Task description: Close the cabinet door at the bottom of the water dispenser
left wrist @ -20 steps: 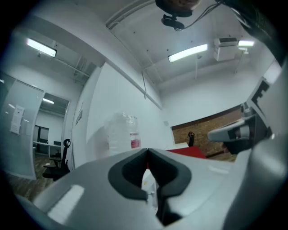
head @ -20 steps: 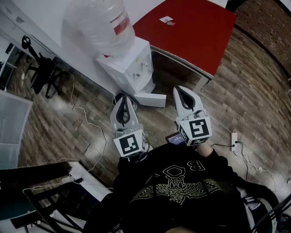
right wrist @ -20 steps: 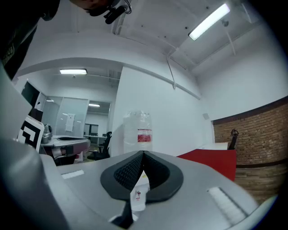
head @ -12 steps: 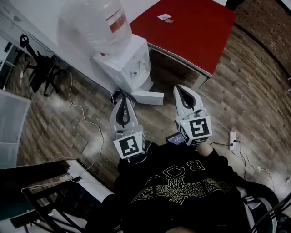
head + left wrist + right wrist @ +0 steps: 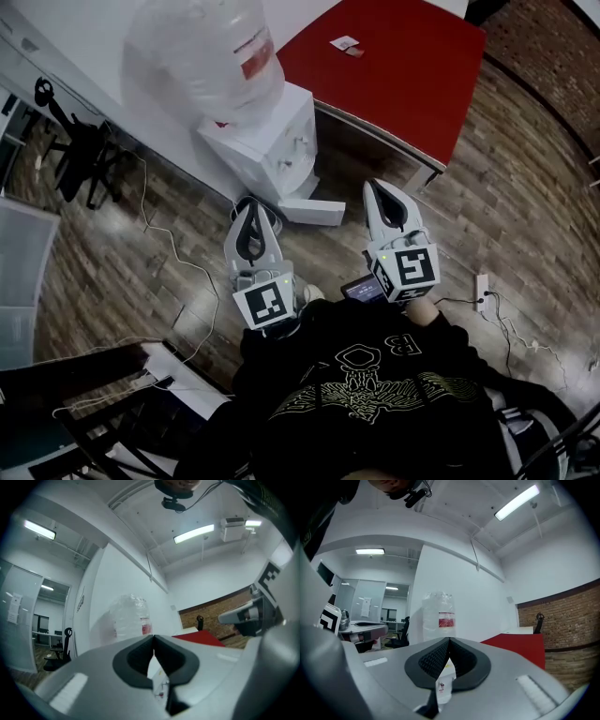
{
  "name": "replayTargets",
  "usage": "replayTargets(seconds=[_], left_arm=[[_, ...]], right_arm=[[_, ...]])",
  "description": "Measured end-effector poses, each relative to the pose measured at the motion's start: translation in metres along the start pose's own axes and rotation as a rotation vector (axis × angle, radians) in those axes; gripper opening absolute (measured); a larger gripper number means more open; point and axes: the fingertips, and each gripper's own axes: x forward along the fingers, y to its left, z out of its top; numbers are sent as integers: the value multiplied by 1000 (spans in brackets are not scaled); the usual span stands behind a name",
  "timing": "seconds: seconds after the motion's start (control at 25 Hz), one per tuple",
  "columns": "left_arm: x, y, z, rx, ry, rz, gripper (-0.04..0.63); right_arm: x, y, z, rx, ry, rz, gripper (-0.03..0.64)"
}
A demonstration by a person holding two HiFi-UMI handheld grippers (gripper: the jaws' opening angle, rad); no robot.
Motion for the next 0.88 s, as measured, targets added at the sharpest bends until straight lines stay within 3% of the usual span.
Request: replayTargets(seconds=[0.2,0.36,0.64,0.88], left_arm=[[14,33,-6,11,-4,-14,8],[26,44,-12,-22,3,-30,8],[49,50,-28,-55,29,-31,8],[89,42,-43,-58,56,-28,8]], right_arm=[[20,12,-1,10,3,-43,0],[30,18,-12,17,23,-68,0],[56,20,-22,32,63,-53,-1],[98,0,-7,41,9,-20,0]])
